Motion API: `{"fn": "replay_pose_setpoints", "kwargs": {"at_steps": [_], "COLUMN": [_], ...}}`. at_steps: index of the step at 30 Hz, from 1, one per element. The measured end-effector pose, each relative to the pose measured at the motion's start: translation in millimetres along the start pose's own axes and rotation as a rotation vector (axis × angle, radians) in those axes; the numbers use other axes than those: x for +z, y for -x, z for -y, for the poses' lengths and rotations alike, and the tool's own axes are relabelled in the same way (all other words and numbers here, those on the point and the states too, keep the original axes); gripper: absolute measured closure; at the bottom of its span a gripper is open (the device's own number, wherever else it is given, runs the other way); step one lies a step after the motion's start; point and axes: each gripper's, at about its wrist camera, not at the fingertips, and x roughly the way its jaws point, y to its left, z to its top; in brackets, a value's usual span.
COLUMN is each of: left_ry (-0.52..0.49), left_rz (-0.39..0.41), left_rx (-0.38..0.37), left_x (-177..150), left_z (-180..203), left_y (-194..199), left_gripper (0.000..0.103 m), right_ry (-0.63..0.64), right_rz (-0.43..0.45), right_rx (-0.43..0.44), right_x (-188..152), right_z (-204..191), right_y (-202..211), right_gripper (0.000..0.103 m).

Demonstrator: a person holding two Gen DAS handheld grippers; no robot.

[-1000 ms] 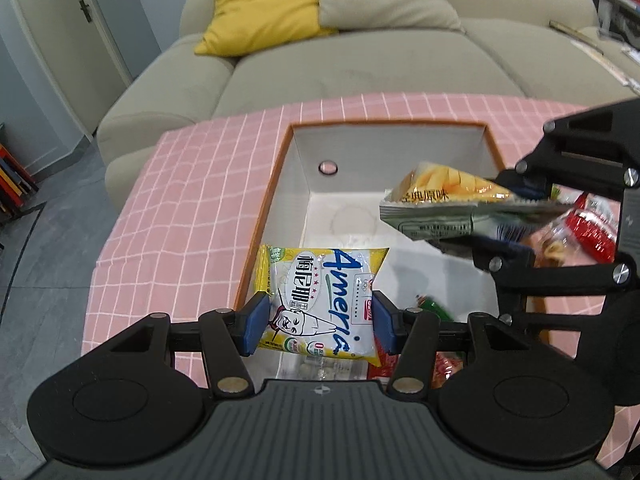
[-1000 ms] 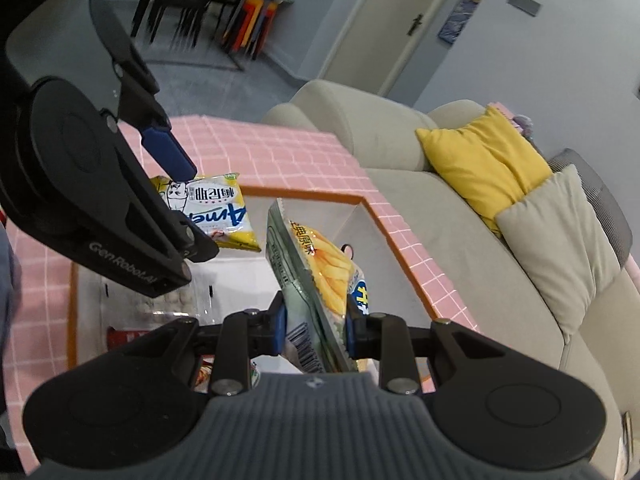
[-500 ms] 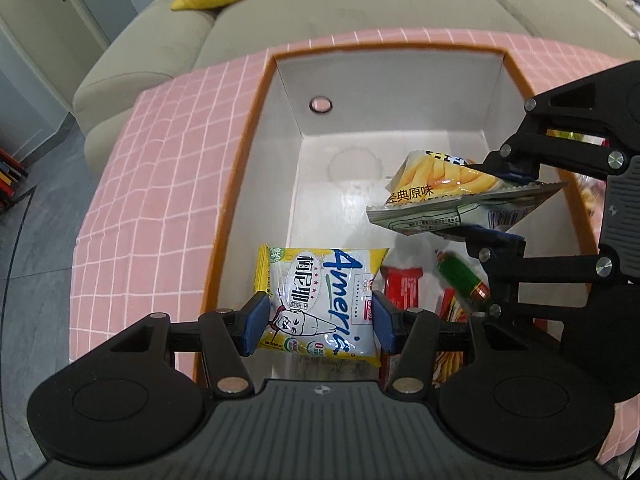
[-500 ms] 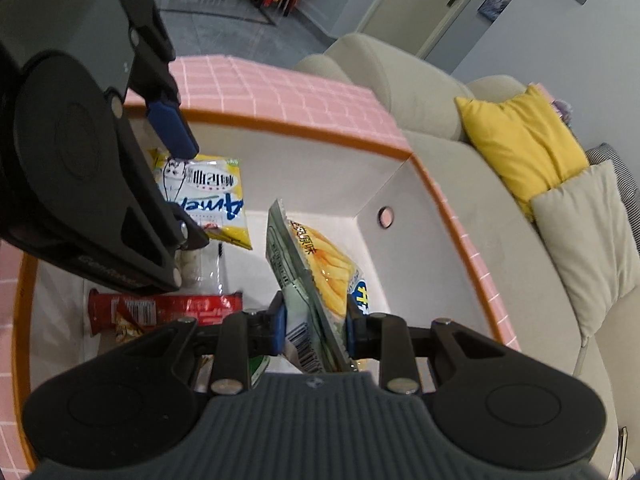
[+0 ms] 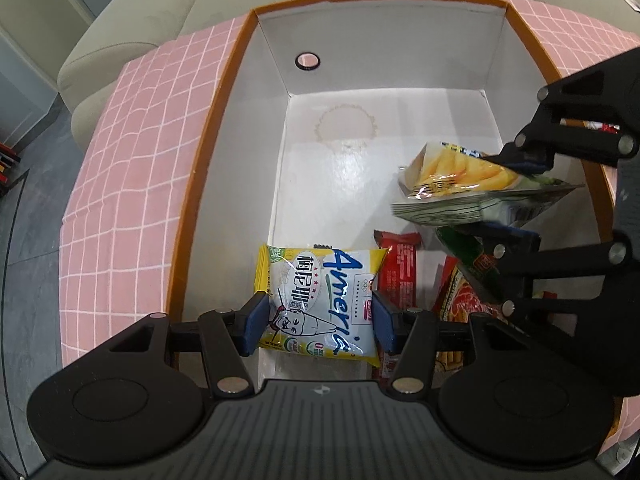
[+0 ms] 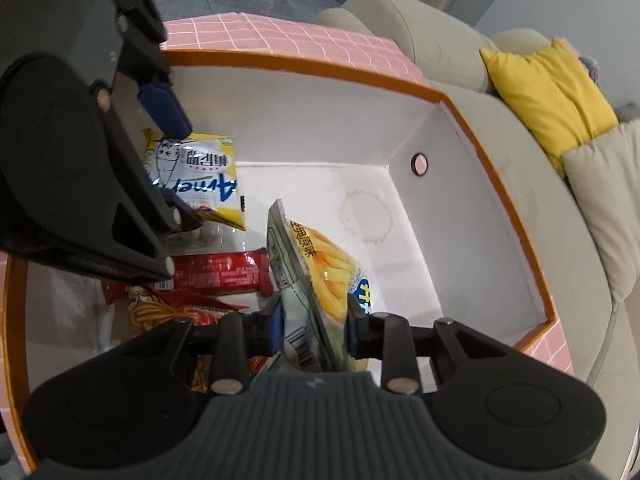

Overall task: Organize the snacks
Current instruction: 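Open both tools to drop the Ameria pack and chip bag into the box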

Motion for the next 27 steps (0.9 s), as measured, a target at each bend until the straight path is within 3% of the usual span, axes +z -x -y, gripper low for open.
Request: {"fn": "replay_pose_setpoints", "kwargs": {"at_steps": [8,13,19,27], "left_ry": [0.011,0.014,0.030,0.073], "left_rz": [-0.006,0.017,0.054,0.141], "left_rx": [-0.010,-0.002,0.013,0.023], "left_x": [-5.5,-6.3,-6.8,-10.8], "left_z": [1.6,0.2,-2.1,2.4], "left_y": [4.6,20.3,41.8,76.9], "left_gripper": [0.040,0.035,0.034,0.033], "right_ry": [-0.108,-0.153,-0.190,-0.353], "right_rz": [-0.024,-0.030,-0.013,0.021], "right_rx": [0.065,0.081,0.067,0.077], "right_x": [3.2,5.6,7.3,-2.6], "right_z": [14.0,17.9,22.3,39.7], "right_y": [13.0,24.8,47.4,82.4], "right_gripper": [0.058,0.036,0.029,0.025]}}
